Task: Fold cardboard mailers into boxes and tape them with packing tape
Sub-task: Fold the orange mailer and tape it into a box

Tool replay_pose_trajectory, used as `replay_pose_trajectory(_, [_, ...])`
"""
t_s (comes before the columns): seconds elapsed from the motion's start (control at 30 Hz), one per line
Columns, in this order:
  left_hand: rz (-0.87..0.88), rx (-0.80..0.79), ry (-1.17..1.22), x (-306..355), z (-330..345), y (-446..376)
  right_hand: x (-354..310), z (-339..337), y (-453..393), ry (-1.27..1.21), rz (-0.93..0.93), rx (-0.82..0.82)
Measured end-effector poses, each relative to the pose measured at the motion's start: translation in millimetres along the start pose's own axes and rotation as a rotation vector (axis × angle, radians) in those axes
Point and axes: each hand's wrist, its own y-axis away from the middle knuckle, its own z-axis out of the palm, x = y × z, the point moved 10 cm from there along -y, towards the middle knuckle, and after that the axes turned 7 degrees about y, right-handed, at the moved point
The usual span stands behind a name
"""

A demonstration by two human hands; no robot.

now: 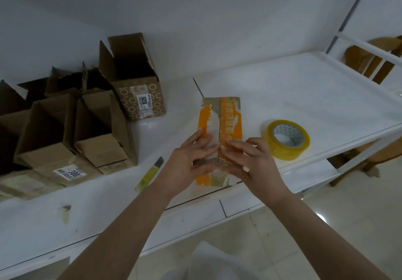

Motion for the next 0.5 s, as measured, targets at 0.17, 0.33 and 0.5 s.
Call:
replay_pose_trajectory(0.17, [0.036,-0.049,-0.057,3.3,3.6,3.3,-1.2,6.3,9.2,0.054,-0.014,0.016])
replay_pose_trajectory(0.33, [0.069,-0.047,-0.029,9.7,2.4,10.3,-7.1,-2.4,7.1,0.055,0.076,0.069])
replay_pose_trajectory(0.5, [0.033,0.061,0.248,-2.4,-17.3,29.6,-17.7,4.4,3.6,0.266,0.223,0.056])
